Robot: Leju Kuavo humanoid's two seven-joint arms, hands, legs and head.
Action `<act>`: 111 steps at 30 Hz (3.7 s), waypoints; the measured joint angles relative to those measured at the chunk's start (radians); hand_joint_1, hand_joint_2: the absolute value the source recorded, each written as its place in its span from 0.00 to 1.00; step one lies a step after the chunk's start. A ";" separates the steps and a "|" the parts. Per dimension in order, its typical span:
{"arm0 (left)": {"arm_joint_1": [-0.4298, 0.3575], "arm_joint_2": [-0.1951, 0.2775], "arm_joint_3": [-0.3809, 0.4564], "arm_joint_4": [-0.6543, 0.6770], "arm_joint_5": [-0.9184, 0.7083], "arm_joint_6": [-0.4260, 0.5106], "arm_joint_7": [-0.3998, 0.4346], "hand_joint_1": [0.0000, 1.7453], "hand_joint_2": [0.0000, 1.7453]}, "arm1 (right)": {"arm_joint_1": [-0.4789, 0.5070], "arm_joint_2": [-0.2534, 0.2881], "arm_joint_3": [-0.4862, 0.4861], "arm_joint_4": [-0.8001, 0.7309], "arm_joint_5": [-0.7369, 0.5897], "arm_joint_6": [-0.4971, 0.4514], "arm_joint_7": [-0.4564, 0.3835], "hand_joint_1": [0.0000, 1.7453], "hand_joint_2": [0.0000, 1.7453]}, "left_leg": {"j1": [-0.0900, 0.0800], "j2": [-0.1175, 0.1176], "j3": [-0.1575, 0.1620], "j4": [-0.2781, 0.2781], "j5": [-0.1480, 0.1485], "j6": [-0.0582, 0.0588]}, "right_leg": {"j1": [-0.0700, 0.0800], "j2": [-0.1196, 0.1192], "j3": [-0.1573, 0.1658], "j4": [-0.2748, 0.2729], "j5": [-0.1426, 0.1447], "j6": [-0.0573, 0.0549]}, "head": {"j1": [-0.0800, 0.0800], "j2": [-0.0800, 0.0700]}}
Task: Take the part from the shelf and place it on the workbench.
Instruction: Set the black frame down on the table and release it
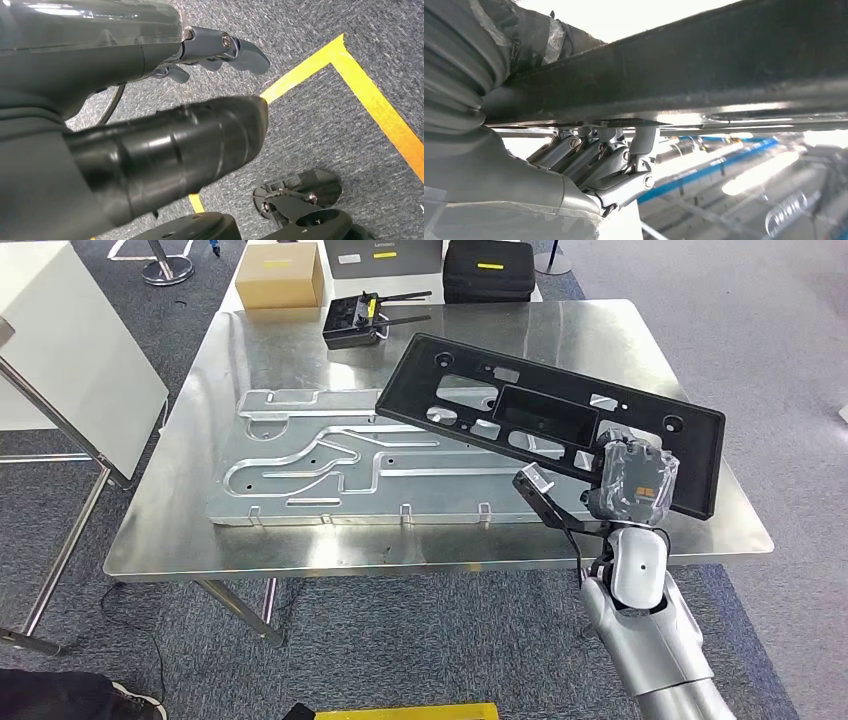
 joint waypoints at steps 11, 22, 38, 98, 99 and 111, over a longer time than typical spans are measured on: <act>-0.012 0.000 -0.025 0.000 -0.002 -0.011 0.023 0.00 0.00 | -0.154 0.043 0.014 0.251 -0.018 0.055 0.056 1.00 1.00 | 0.000 0.000 -0.002 0.000 0.000 0.000 | 0.000 0.000 -0.002 0.000 0.000 0.000 | 0.000 0.000; -0.014 -0.001 -0.032 0.000 0.005 -0.011 0.026 0.00 0.00 | -0.170 0.152 0.106 0.334 -0.021 0.082 0.058 1.00 1.00 | 0.001 -0.001 -0.003 0.000 0.000 -0.001 | 0.001 -0.001 -0.002 0.001 0.000 0.000 | 0.000 0.000; -0.013 -0.001 -0.047 0.000 0.013 -0.011 0.025 0.00 0.00 | -0.170 0.216 0.162 0.411 -0.040 0.092 0.091 1.00 1.00 | 0.000 -0.002 -0.004 0.001 0.001 0.000 | 0.001 -0.002 -0.002 0.000 0.000 0.000 | 0.000 0.000; 0.046 0.022 0.017 0.000 0.167 0.028 -0.048 0.00 0.00 | -0.396 0.037 0.509 0.230 -0.556 0.756 -0.124 0.00 1.00 | 0.000 -0.002 -0.004 0.002 0.001 0.000 | 0.001 -0.002 -0.002 0.000 0.001 0.000 | 0.000 0.000; 0.046 0.023 0.021 0.000 0.168 0.028 -0.049 0.00 0.00 | -0.406 0.032 0.526 0.231 -0.569 0.759 -0.126 0.00 1.00 | 0.000 -0.002 -0.004 0.002 0.001 0.000 | 0.001 -0.002 -0.002 0.000 0.001 0.000 | 0.000 0.000; 0.047 0.026 0.034 0.000 0.168 0.037 -0.049 0.00 0.00 | -0.444 -0.007 0.635 0.240 -0.648 0.682 -0.118 0.00 1.00 | 0.000 -0.002 -0.004 0.002 0.001 0.000 | 0.001 -0.002 -0.002 0.000 0.001 0.000 | 0.000 0.000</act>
